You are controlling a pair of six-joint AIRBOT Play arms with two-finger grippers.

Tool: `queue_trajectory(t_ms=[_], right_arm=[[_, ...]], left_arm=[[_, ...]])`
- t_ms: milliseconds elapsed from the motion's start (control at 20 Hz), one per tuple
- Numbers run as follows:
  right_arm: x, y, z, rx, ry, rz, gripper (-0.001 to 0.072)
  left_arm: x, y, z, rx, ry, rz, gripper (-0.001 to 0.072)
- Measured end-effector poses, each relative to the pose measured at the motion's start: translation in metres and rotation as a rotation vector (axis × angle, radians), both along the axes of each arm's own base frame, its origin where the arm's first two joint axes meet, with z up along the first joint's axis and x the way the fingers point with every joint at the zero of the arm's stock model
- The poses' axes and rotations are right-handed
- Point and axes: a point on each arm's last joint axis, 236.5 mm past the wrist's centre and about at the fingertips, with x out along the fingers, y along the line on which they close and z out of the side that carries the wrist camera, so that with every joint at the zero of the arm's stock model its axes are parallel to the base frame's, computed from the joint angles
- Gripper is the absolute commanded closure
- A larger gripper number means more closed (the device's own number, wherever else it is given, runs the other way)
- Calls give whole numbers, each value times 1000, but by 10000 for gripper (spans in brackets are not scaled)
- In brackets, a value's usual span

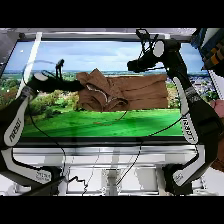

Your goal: Fold the clothes and pants, and hang the long-sleeved shirts on hangers.

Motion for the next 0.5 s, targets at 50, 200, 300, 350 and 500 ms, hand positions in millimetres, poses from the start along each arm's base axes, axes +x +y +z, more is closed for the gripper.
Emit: queue_trajectory(t_ms=[50,200,300,350,500], right_arm=[[1,-6,-4,-17,3,-8,697],[1,-24,-21,-52,49,-34,697],[-3,-30,-32,-44,95,-45,698],[-4,-30,-34,-25,112,-47,698],[-10,-13,-35,67,151,-35,698]], left_arm=[[-4,0,22,27,-15,-34,682],[-18,9,85,111,-55,-75,682],[-28,14,124,149,-99,-73,681],[-32,16,139,163,-121,-71,681],[-42,20,165,187,-153,-63,680]])
